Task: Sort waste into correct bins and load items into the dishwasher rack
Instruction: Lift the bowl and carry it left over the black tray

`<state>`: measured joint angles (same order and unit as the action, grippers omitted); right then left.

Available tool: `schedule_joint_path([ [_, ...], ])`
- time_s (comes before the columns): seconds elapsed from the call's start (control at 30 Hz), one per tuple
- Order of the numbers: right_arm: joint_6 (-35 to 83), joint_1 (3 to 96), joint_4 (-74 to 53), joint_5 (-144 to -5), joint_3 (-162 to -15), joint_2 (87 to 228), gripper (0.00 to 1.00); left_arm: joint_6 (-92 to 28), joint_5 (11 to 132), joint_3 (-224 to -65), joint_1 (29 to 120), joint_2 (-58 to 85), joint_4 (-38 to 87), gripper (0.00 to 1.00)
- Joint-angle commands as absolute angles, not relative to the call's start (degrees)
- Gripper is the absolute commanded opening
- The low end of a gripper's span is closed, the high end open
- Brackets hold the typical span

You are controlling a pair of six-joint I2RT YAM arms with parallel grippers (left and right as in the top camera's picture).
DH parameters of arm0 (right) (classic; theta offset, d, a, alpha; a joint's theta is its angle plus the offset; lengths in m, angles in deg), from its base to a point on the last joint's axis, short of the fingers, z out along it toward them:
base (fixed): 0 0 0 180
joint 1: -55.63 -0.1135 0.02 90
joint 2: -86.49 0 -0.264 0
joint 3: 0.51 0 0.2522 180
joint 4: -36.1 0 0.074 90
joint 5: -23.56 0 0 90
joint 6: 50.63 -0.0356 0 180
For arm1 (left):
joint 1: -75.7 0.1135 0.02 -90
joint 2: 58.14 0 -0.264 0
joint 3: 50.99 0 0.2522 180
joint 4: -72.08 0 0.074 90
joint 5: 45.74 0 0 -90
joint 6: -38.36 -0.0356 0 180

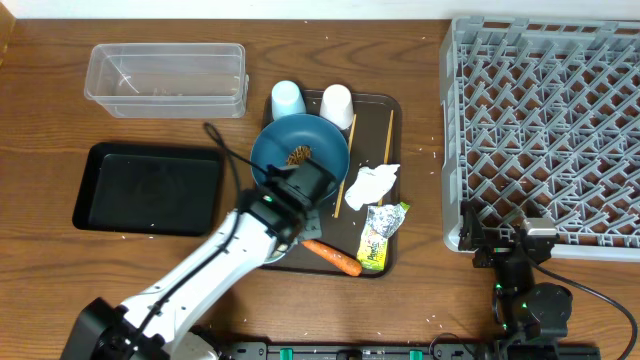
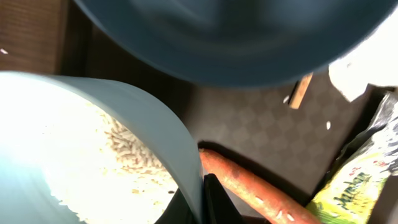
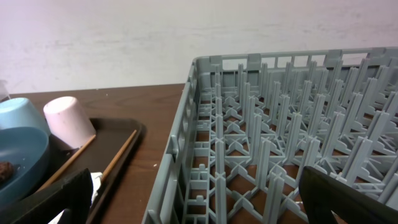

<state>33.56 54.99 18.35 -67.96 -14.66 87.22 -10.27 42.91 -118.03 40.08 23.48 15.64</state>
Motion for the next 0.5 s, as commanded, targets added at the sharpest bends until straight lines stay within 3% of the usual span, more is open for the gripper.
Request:
schedule_joint_path([
  [0.0, 34.11, 55.95, 18.11, -67.98, -14.59, 87.09, 0.99, -10.67, 48.42, -119.17, 44.08, 21.62, 15.32, 0.06],
  [0.47, 34.11, 55.95, 18.11, -67.98, -14.59, 87.09, 0.99, -20.52, 52.03, -119.17, 62.62, 16.82, 15.36, 0.06],
])
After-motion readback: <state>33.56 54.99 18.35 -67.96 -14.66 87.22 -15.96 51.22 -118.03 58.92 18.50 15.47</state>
